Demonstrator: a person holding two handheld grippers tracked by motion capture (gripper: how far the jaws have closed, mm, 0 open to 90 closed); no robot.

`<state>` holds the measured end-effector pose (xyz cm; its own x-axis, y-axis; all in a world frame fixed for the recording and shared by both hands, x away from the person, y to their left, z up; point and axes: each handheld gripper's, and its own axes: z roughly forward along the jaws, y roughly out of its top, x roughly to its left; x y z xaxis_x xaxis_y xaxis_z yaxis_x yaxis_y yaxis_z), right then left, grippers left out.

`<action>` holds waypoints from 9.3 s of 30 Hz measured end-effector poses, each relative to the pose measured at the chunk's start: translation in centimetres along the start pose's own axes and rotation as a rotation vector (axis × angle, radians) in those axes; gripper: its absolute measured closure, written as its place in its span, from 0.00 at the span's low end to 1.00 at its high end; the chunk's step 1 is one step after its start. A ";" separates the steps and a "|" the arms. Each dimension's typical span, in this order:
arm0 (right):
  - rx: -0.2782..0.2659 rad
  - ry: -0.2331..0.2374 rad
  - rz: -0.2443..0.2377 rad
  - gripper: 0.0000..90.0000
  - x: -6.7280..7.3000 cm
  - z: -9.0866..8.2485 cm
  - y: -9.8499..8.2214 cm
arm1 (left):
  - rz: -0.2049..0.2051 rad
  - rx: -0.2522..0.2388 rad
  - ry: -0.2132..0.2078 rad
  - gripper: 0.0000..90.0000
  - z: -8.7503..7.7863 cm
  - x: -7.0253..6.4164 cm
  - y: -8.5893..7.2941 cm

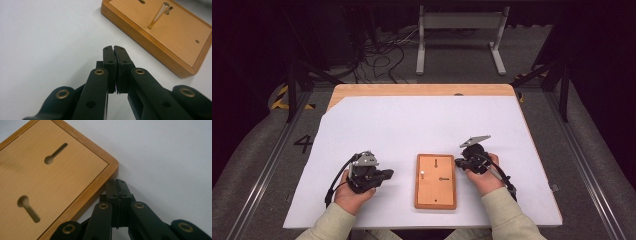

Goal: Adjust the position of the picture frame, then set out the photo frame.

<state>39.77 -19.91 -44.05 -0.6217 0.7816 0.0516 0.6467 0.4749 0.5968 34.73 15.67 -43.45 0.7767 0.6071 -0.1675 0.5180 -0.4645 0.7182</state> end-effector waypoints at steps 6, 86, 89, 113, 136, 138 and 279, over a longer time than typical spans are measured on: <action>0.017 0.025 -0.026 1.00 0.4 1.4 2.0 | 0.012 0.016 -0.012 0.97 -0.5 -0.5 -0.5; -0.033 -0.074 -0.055 1.00 -0.1 0.2 -0.1 | -0.041 -0.038 0.083 0.90 0.6 0.7 0.8; -0.041 -0.056 -0.081 1.00 0.5 1.0 0.8 | -0.044 -0.038 0.094 0.90 0.4 0.8 0.6; -0.334 0.064 -0.199 0.59 -0.3 -7.4 0.1 | 0.079 -0.229 0.115 0.64 -1.9 1.3 1.0; -0.444 0.042 -0.085 0.55 -2.6 -10.1 -2.5 | 0.136 -0.307 -0.020 0.48 1.9 -1.3 3.3; -0.456 0.026 -0.068 0.55 -2.9 -10.4 -2.8 | 0.153 -0.310 -0.040 0.48 2.6 -1.8 3.5; -0.139 0.426 -0.024 0.23 -0.7 1.6 4.2 | 0.979 -0.140 0.139 0.94 6.3 -7.1 1.6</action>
<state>43.62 -17.85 -42.88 -0.7808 0.5212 0.3445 0.5828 0.4090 0.7022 32.35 6.56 -45.37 0.7853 0.0721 0.6149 -0.3815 -0.7258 0.5724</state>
